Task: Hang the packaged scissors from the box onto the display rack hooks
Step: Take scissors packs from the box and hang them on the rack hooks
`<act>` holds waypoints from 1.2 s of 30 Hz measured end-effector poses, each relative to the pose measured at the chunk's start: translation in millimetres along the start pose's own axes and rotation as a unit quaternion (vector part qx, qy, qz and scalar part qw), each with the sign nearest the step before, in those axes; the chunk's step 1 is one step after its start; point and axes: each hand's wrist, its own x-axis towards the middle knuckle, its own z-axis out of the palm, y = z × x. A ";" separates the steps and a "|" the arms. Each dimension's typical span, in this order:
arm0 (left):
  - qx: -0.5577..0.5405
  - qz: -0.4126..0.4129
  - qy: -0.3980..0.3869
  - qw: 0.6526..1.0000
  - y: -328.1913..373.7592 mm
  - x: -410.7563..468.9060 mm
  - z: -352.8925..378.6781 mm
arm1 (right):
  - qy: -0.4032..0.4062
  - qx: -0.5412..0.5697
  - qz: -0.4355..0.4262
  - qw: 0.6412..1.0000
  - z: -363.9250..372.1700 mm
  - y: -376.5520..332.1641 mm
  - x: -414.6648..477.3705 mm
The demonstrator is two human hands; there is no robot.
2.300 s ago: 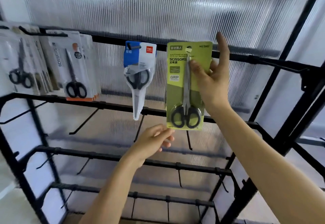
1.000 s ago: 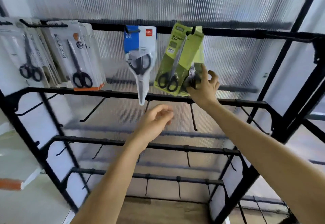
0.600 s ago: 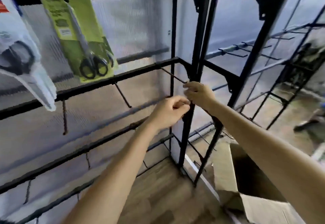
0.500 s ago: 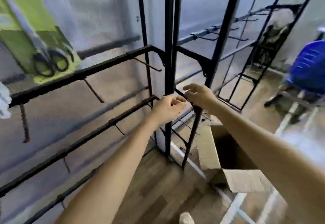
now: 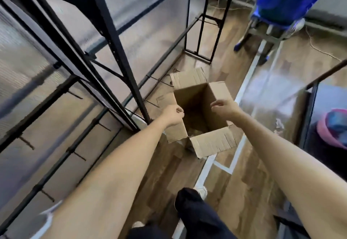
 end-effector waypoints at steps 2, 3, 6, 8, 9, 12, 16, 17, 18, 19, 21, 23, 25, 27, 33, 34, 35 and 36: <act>0.019 -0.022 0.003 1.000 -1.2 23.2 11.1 | -0.015 -0.006 0.013 1.000 -6.9 15.4 21.4; 0.027 -0.029 0.002 0.999 -0.5 34.1 15.6 | -0.022 -0.007 0.022 1.000 -9.3 22.2 31.3; 0.047 -0.044 0.000 0.998 2.0 66.5 26.0 | -0.049 -0.039 0.039 0.997 -12.9 34.9 56.9; 0.048 -0.056 -0.004 0.997 2.5 90.8 32.7 | -0.067 -0.061 0.041 0.995 -13.1 40.2 76.2; 0.043 -0.061 -0.010 0.997 3.2 103.0 36.0 | -0.078 -0.074 0.041 0.993 -12.7 41.4 87.0; 0.024 -0.071 -0.036 0.997 6.5 143.0 45.6 | -0.113 -0.094 0.055 0.988 -7.8 47.4 127.8; 0.005 -0.092 -0.061 0.994 -0.6 213.2 66.3 | -0.123 -0.087 0.073 0.986 16.5 62.9 200.8; -0.002 -0.102 -0.067 0.993 -6.6 230.8 74.7 | -0.128 -0.086 0.080 0.985 25.7 70.3 219.6; -0.009 -0.112 -0.073 0.991 -14.0 247.9 83.7 | -0.135 -0.090 0.088 0.983 35.2 77.8 236.3; -0.016 -0.122 -0.077 0.989 -23.5 264.0 94.5 | -0.146 -0.101 0.092 0.980 44.8 86.9 251.7; -0.034 -0.152 -0.080 0.985 -46.6 295.9 119.1 | -0.180 -0.132 0.096 0.970 64.0 109.6 283.3; -0.058 -0.185 -0.086 0.977 -70.5 325.6 144.6 | -0.204 -0.156 0.102 0.961 81.9 133.2 315.6; -0.065 -0.208 -0.097 0.971 -93.6 351.5 172.7 | -0.218 -0.172 0.097 0.956 100.7 155.5 345.3; -0.061 -0.226 -0.100 0.967 -116.7 375.1 200.9 | -0.222 -0.185 0.089 0.953 122.5 178.7 374.1; -0.079 -0.318 -0.065 0.942 -190.0 443.7 306.8 | -0.238 -0.236 0.090 0.938 204.1 263.3 451.6; -0.094 -0.338 -0.047 0.935 -202.2 454.0 324.5 | -0.240 -0.238 0.093 0.936 218.0 277.8 461.8; -0.116 -0.363 -0.020 0.924 -213.5 462.7 340.6 | -0.242 -0.239 0.092 0.936 232.1 293.2 471.6; -0.148 -0.396 0.013 0.906 -225.1 469.8 356.4 | -0.245 -0.236 0.087 0.936 246.0 309.6 480.3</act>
